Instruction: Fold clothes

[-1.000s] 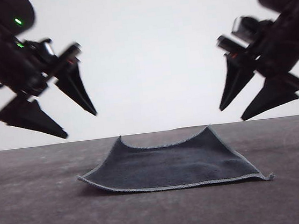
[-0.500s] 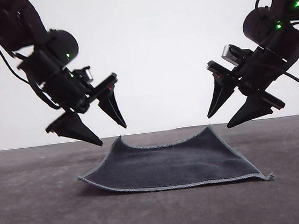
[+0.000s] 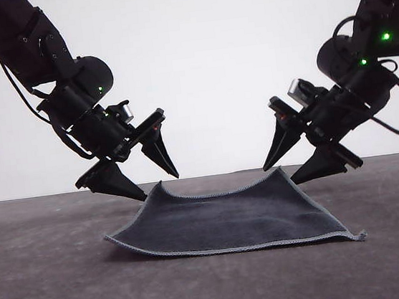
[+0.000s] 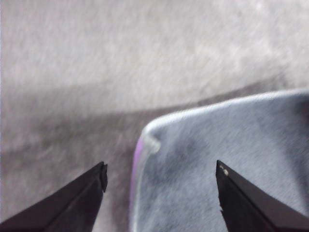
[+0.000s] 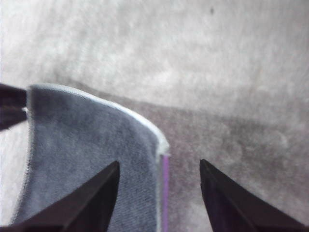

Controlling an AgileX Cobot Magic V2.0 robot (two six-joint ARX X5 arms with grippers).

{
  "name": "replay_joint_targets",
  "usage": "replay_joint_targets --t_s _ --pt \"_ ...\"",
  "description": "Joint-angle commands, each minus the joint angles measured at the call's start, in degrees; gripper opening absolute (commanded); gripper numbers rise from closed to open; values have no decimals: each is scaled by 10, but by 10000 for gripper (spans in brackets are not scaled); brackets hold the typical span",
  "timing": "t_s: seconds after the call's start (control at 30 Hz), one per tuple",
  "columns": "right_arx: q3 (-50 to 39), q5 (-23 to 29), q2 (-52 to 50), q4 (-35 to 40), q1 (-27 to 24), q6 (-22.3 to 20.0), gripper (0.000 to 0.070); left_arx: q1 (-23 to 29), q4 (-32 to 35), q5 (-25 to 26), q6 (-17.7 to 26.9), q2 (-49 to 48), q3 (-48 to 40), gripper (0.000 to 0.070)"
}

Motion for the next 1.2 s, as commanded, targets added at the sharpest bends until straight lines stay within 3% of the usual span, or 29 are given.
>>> replay_joint_targets --t_s 0.0,0.63,0.8,0.87,1.0,1.07,1.17 --pt "12 -2 13 10 4 8 334 -2 6 5 -1 18 14 433" --pt "12 -1 13 13 22 14 331 -5 8 50 -28 47 14 433" --pt "12 -1 13 19 22 18 189 -5 21 40 -26 47 14 425" --pt "12 0 13 22 22 19 142 -2 25 40 -30 47 14 362" --pt "12 4 13 28 22 22 68 2 25 40 -30 47 14 75" --pt "12 13 13 27 22 22 25 4 27 40 -30 47 14 26" --pt "12 22 13 27 22 22 3 6 28 39 -30 47 14 13"
